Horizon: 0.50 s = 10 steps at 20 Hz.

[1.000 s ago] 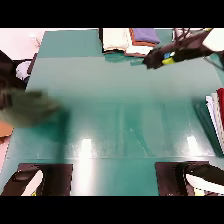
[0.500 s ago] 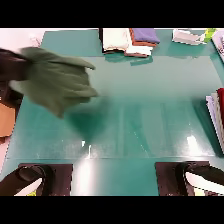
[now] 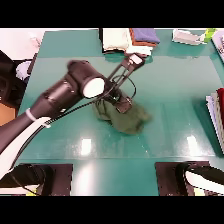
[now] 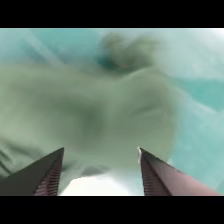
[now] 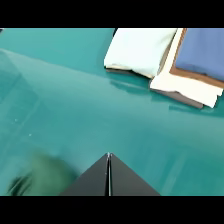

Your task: Fold the shirts.

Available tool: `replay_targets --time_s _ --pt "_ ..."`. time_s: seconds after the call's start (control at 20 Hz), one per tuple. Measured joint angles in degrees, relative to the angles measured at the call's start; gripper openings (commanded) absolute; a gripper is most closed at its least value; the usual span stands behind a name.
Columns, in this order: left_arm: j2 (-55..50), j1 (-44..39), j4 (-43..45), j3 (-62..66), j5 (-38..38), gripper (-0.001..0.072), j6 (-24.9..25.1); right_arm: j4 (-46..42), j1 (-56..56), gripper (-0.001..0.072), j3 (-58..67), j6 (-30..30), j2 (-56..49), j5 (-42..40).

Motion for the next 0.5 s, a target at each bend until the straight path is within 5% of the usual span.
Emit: replay_targets --time_s 0.5 --pt "-1.44 22.64 -0.55 -7.5 -3.76 0.0561 0.0 -0.07 -0.07 0.0023 0.02 0.09 -0.02 2.95"
